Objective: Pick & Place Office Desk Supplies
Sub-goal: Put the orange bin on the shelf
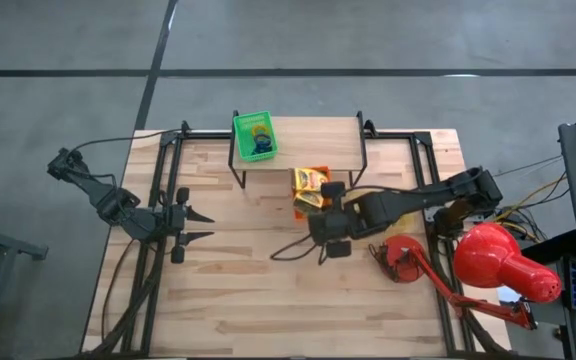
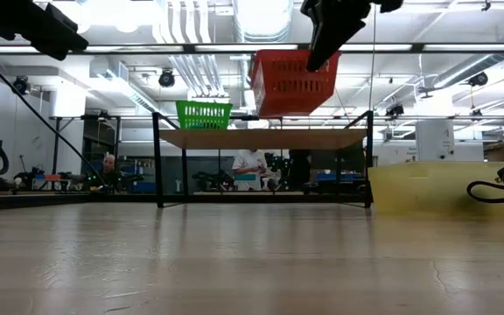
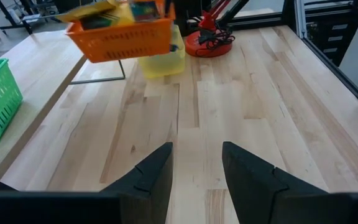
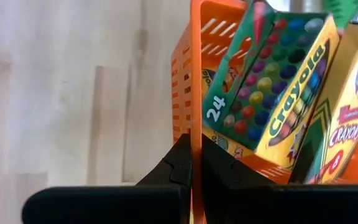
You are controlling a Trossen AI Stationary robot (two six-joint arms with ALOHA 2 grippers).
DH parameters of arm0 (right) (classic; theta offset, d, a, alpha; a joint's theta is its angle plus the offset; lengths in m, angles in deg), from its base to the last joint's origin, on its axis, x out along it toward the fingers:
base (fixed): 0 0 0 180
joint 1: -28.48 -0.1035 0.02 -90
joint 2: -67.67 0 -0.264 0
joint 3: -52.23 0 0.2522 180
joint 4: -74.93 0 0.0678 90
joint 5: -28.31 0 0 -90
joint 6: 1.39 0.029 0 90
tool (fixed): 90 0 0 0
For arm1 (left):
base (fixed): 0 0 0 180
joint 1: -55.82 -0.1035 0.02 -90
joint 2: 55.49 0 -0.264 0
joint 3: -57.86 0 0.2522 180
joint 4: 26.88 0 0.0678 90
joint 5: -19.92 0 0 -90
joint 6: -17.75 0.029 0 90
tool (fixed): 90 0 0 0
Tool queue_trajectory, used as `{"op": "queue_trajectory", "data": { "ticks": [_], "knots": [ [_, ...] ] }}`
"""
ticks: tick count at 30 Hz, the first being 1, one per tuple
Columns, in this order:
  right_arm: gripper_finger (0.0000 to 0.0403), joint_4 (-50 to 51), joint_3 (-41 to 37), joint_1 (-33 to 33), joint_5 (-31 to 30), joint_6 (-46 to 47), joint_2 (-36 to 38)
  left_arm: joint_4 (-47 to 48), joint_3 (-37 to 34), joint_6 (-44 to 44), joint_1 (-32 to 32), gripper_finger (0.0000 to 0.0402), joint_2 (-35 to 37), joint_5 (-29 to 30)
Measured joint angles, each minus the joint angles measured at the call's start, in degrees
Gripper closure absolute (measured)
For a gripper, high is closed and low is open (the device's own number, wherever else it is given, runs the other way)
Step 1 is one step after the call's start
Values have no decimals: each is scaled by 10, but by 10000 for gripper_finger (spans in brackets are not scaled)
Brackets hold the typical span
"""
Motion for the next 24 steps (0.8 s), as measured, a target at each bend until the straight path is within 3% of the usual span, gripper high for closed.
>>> {"op": "queue_trajectory", "data": {
  "ticks": [8, 14, 24],
  "knots": [
    [394, -16, 6, 65, 3, -75, 12, 0, 0, 0, 0, 261, 0, 0],
    [394, -54, 6, 127, 65, -122, 21, 0, 0, 0, 0, 261, 0, 0],
    [394, -97, 15, 219, 87, -214, 22, 0, 0, 0, 0, 261, 0, 0]
  ]
}}
